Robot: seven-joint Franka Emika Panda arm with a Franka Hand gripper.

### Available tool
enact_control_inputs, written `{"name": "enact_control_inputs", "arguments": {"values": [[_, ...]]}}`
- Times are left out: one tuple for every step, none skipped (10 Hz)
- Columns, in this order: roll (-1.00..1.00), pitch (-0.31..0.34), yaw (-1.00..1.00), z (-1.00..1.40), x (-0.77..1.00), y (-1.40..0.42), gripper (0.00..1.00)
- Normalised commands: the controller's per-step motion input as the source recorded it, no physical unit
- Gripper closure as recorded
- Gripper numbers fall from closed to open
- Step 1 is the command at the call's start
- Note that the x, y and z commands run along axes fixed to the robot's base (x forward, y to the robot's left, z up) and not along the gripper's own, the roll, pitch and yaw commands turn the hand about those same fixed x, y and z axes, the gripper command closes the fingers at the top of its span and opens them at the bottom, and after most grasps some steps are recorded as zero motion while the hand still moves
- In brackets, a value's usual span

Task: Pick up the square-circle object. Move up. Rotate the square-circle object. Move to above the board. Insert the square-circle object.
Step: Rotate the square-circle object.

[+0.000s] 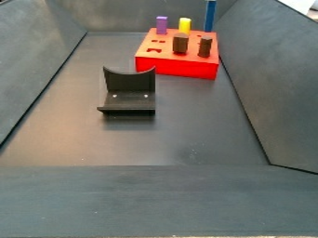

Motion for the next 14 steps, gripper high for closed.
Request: {"name": "enact_control_inputs", "arguments": {"values": [[-0.04,0.050,-1.00,-0.02,0.05,0.01,1.00],[-0.04,0.059,-1.00,-0.02,0.05,0.01,1.00],[-0.02,0.024,-1.00,0.00,0.00,0.00,1.00],[-0.02,0.026,-1.00,0.00,0.00,0.00,1.00],[-0.02,0.028,-1.00,0.00,0.00,0.00,1.00],[-0.02,0.030,-1.00,0.00,0.00,0.00,1.00],[-0.02,0.031,-1.00,0.00,0.00,0.00,1.00],[-0.03,0.035,-1.00,0.00,0.00,0.00,1.00],[-0.03,0.037,-1.00,0.00,0.00,0.00,1.00],[-0.03,0.041,-1.00,0.00,0.00,0.01,1.00],[-0.03,0.045,-1.00,0.00,0.00,0.01,1.00],[-0.04,0.051,-1.00,0.00,0.01,0.01,1.00],[-0.04,0.055,-1.00,0.00,0.01,0.01,1.00],[-0.05,0.066,-1.00,0.01,0.01,0.01,1.00]]}}
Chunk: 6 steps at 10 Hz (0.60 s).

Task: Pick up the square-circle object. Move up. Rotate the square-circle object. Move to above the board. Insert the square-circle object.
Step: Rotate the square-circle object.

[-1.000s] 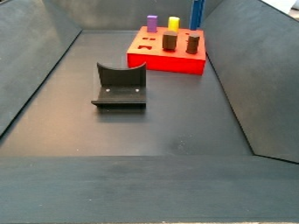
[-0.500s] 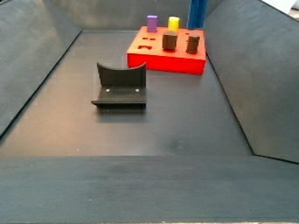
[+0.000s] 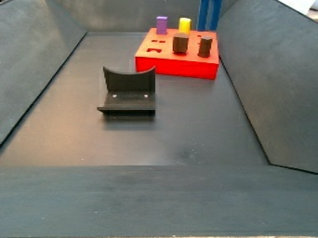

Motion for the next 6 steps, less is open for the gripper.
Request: {"name": "enact_control_inputs", "arguments": {"values": [[-0.06,0.076,-1.00,0.01,0.01,0.01,1.00],[-0.07,0.091,-1.00,0.01,0.01,0.01,1.00],[-0.08,0.110,-0.91,0.01,0.01,0.01,1.00],[-0.08,0.108,-0.68,0.01,0.01,0.01,1.00],[-0.08,0.105,-0.46,0.01,0.01,0.01,1.00],[-0.08,0.103,-0.27,0.01,0.02,0.01,1.00]]}}
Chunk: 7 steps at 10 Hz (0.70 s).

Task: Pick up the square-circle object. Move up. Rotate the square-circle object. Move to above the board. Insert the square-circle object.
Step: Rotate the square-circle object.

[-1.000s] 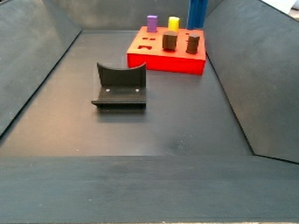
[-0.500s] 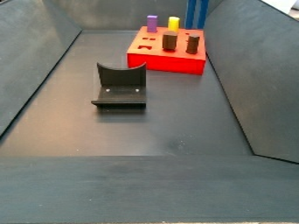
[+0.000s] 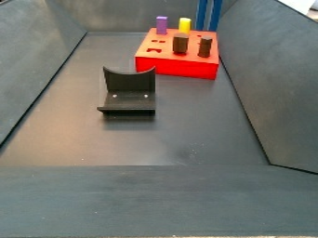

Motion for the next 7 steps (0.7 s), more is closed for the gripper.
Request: {"name": "enact_control_inputs", "arguments": {"values": [[-0.08,0.101,-0.19,-1.00,0.00,0.00,1.00],[-0.08,0.084,-0.13,-1.00,0.01,0.00,1.00],[-0.07,0.040,-0.10,-1.00,0.02,0.00,1.00],[-0.06,-0.004,-0.08,-1.00,0.01,0.00,1.00],[-0.05,-0.030,-0.07,-1.00,0.01,0.01,1.00],[-0.04,-0.040,-0.07,-1.00,0.01,0.01,1.00],[-0.04,-0.038,-0.06,-1.00,0.02,0.01,1.00]]}}
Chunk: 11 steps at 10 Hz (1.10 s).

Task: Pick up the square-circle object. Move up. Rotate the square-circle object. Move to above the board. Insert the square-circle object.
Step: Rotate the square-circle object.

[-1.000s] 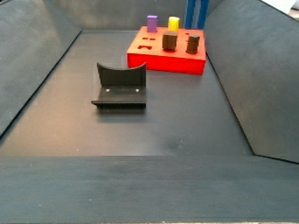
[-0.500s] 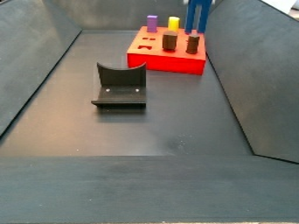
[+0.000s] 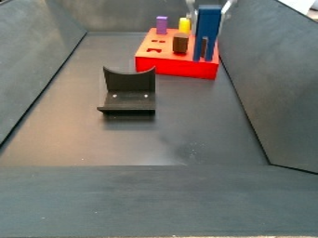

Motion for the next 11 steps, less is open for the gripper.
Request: {"name": "enact_control_inputs", "arguments": {"values": [[-0.03,-0.034,-0.06,-1.00,0.02,0.02,1.00],[-0.02,-0.031,-0.06,-1.00,0.02,0.02,1.00],[-0.02,-0.036,-0.05,-1.00,0.02,0.03,1.00],[-0.01,-0.040,-0.05,-1.00,0.02,0.03,1.00],[-0.01,-0.042,-0.05,-1.00,0.02,0.03,1.00],[0.00,-0.041,-0.05,-0.84,0.02,0.03,1.00],[0.01,-0.043,-0.05,-0.69,0.02,0.03,1.00],[0.01,-0.036,-0.05,-0.49,0.02,0.03,1.00],[0.02,-0.035,-0.05,-0.40,0.02,0.03,1.00],[0.02,-0.024,-0.05,0.00,0.00,0.00,0.00],[0.02,0.026,-0.05,1.00,0.00,0.00,0.00]]}}
